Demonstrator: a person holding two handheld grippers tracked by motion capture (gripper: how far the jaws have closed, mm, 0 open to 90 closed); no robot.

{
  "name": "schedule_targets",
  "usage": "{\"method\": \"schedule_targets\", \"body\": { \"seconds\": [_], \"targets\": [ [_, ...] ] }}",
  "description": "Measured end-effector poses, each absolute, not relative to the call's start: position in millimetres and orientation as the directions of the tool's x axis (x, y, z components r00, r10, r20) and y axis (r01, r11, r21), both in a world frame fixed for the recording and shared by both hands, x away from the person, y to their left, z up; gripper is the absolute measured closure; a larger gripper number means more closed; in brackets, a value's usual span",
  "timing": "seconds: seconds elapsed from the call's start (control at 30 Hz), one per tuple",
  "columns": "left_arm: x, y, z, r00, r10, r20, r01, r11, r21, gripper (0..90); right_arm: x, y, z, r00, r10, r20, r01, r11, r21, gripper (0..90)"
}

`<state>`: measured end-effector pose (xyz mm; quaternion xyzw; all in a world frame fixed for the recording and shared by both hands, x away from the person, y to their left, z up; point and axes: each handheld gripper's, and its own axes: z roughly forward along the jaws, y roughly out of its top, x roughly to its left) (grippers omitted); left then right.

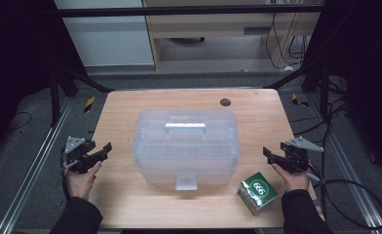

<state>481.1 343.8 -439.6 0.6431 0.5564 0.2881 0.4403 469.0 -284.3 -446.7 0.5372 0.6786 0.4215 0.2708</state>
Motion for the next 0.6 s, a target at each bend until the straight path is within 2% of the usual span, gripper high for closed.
{"method": "schedule_targets", "body": {
  "seconds": [0.13,0.3,0.6],
  "targets": [
    [479.0,337.9,-435.9,0.242,0.966,-0.093,0.442,-0.025,0.897,32.4,467.2,-284.1,-444.1,-0.290,0.953,0.084,0.496,0.075,0.865,28.7],
    [478.8,334.5,-429.3,0.292,0.954,-0.069,0.438,-0.069,0.897,40.6,465.8,-281.1,-440.4,-0.298,0.953,0.064,0.485,0.094,0.869,28.7],
    [478.0,332.8,-413.0,0.342,0.939,-0.021,0.394,-0.123,0.911,37.5,466.9,-271.6,-433.0,-0.353,0.935,0.047,0.476,0.135,0.869,29.2]
  ]
}}
